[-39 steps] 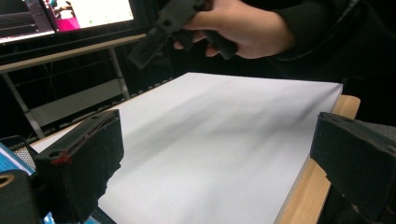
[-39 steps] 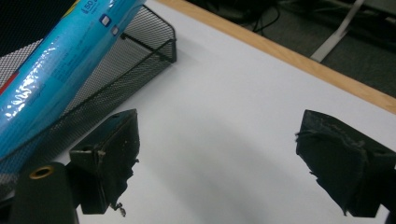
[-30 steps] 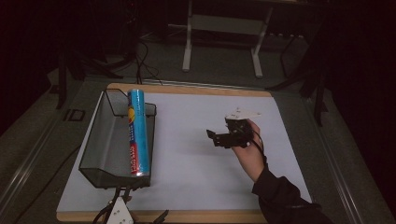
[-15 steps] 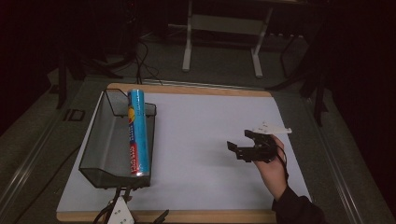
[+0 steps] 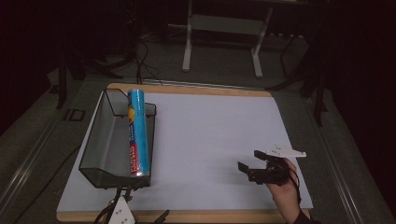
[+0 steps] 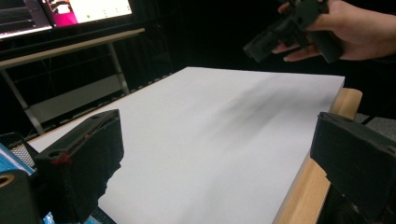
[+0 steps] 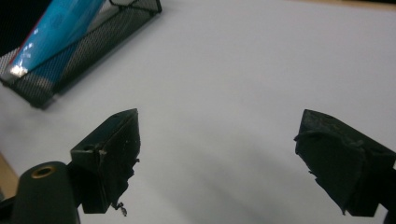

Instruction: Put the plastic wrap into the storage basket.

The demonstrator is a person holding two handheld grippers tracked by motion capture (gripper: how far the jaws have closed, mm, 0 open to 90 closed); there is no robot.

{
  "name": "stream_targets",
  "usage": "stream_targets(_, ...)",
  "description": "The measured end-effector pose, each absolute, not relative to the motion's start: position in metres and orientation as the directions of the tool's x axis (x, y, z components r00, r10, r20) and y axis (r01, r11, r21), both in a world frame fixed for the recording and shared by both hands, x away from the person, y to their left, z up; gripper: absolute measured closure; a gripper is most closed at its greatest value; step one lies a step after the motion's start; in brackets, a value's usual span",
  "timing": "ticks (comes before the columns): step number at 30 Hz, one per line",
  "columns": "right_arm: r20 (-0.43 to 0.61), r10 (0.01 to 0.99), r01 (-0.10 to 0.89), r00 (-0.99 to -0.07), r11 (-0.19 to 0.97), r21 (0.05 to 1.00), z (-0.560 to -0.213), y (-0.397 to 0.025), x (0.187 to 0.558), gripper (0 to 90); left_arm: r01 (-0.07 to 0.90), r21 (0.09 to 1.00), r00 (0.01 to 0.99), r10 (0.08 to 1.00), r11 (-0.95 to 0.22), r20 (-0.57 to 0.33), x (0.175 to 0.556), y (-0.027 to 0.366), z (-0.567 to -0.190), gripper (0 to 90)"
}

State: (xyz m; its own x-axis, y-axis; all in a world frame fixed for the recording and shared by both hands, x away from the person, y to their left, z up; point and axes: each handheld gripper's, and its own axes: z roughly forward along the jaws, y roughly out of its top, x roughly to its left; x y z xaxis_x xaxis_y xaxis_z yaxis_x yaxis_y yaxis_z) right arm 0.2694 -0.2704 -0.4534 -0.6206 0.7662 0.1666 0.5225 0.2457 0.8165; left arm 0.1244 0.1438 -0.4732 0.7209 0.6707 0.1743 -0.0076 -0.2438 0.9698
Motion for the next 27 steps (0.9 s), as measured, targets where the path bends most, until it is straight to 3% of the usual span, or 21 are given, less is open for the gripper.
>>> stream_targets(9, 0.081, 0.763, 0.462, -0.641, 0.3, 0.835, -0.459, -0.279, 0.241, 13.7, -0.006, 0.969, 0.724, 0.668, -0.247, 0.174, 0.125, 0.144, -0.473, 3.5)
stream_targets(27, 0.07, 0.756, 0.439, -0.65, 0.299, 0.847, -0.469, -0.28, 0.242, 13.7, -0.008, 0.968, 0.727, 0.663, -0.252, 0.179, 0.123, 0.143, -0.473, 3.5)
